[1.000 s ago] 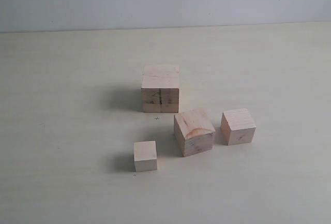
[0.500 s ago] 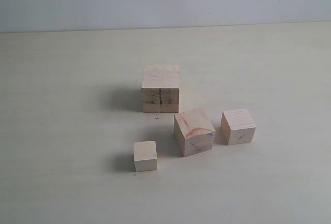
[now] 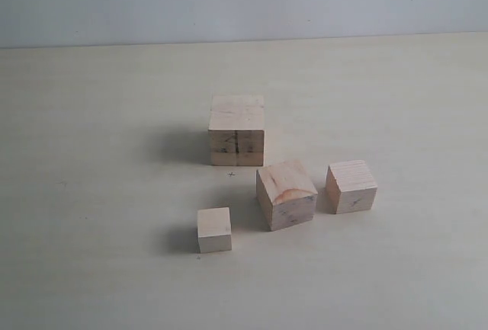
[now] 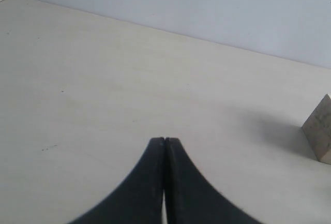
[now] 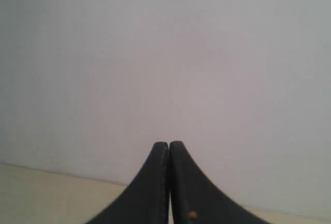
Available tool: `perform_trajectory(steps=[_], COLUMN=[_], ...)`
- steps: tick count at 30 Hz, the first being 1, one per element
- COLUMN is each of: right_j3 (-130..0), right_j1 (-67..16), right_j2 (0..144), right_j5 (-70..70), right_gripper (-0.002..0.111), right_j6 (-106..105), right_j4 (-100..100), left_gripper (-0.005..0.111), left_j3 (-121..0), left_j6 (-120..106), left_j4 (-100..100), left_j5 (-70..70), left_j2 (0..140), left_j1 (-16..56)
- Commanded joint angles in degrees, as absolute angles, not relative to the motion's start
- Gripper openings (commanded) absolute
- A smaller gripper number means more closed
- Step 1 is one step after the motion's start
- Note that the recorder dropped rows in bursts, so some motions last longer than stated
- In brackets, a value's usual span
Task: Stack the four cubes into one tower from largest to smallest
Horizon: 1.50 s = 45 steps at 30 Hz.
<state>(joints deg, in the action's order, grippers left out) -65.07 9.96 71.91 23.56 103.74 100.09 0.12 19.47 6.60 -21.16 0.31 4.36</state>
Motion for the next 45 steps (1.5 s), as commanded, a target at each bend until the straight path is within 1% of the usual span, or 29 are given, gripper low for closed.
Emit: perform_trajectory(steps=[1, 4, 6, 10, 11, 13, 14, 17, 19, 20, 22, 25, 27, 29, 32, 36, 40, 44, 45], right_j3=[-65.0, -65.0, -65.0, -64.9, -64.9, -64.9, -64.9, -64.9, -64.9, -64.9, -65.0, -66.2, -67.2, -67.3, -67.3, -67.3, -67.3, -67.3, -67.3], right_j1=[10.1, 10.1, 10.1, 10.1, 10.1, 10.1, 10.7, 13.5, 14.0, 13.5, 10.0, 1.3, -5.4, -12.0, -20.7, -31.9, -38.4, -40.0, -40.0], right_j2=[74.5, 73.6, 73.2, 74.3, 75.3, 77.4, 79.1, 85.2, 88.1, 88.3, 86.0, 79.9, 77.2, 76.4, 77.8, 82.4, 87.7, 91.3, 91.9], right_j5=[23.4, 20.2, 12.4, -15.9, -26.7, -38.4, -44.8, -54.9, -59.6, -60.1, -56.3, -53.2, -54.5, -56.5, -59.5, -59.3, -58.8, -56.0, -55.4], right_gripper=[0.0, 0.0, 0.0, 0.0, 0.0, 0.0, 0.0, 0.0, 0.0, 0.0, 0.0, 0.0, 0.0, 0.0, 0.0, 0.0, 0.0, 0.0, 0.002], right_j6=[102.9, 96.0, 87.8, 79.6, 75.8, 64.3, 52.3, 18.1, 1.1, -3.2, -4.0, 3.0, 9.3, 12.6, 13.7, 13.7, 13.7, 13.7, 13.7], right_j4=[99.9, 99.9, 99.9, 99.9, 94.3, 81.6, 72.5, 34.2, 14.6, 7.1, 1.2, 7.0, 13.9, 16.8, 14.0, 8.9, 7.8, 7.2, 7.1], left_gripper=[0.0, 0.0, 0.0, 0.0, 0.0, 0.0, 0.0, 0.0, 0.0, 0.0, 0.0, 0.0, 0.0, 0.0, 0.0, 0.0, 0.0, 0.0, 0.0], left_j3=[0.0, 0.0, 0.0, 0.0, 0.0, 0.0, 0.0, 0.0, 0.0, 0.0, 0.0, 0.0, 0.0, 0.0, 0.0, 0.0, 0.0, 0.0, 0.0], left_j6=[19.8, 19.8, 19.8, 19.8, 19.8, 19.8, 19.8, 19.8, 19.8, 19.8, 19.8, 19.8, 19.8, 19.8, 19.8, 19.8, 19.8, 19.8, 19.8], left_j4=[6.7, 6.7, 6.7, 6.7, 6.7, 6.7, 6.7, 6.7, 6.7, 6.7, 6.7, 6.7, 6.7, 6.7, 6.7, 6.7, 6.7, 6.7, 6.7], left_j5=[-20.4, -20.4, -20.4, -20.4, -20.4, -20.4, -20.4, -20.4, -20.4, -20.4, -20.4, -20.4, -20.4, -20.4, -20.4, -20.4, -20.4, -20.4, -20.4], left_j2=[0.0, 0.0, 0.0, 0.0, 0.0, 0.0, 0.0, 0.0, 0.0, 0.0, 0.0, 0.0, 0.0, 0.0, 0.0, 0.0, 0.0, 0.0, 0.0], left_j1=[4.7, 4.7, 4.7, 4.7, 4.7, 4.7, 4.7, 4.7, 4.7, 4.7, 4.7, 4.7, 4.7, 4.7, 4.7, 4.7, 4.7, 4.7, 4.7])
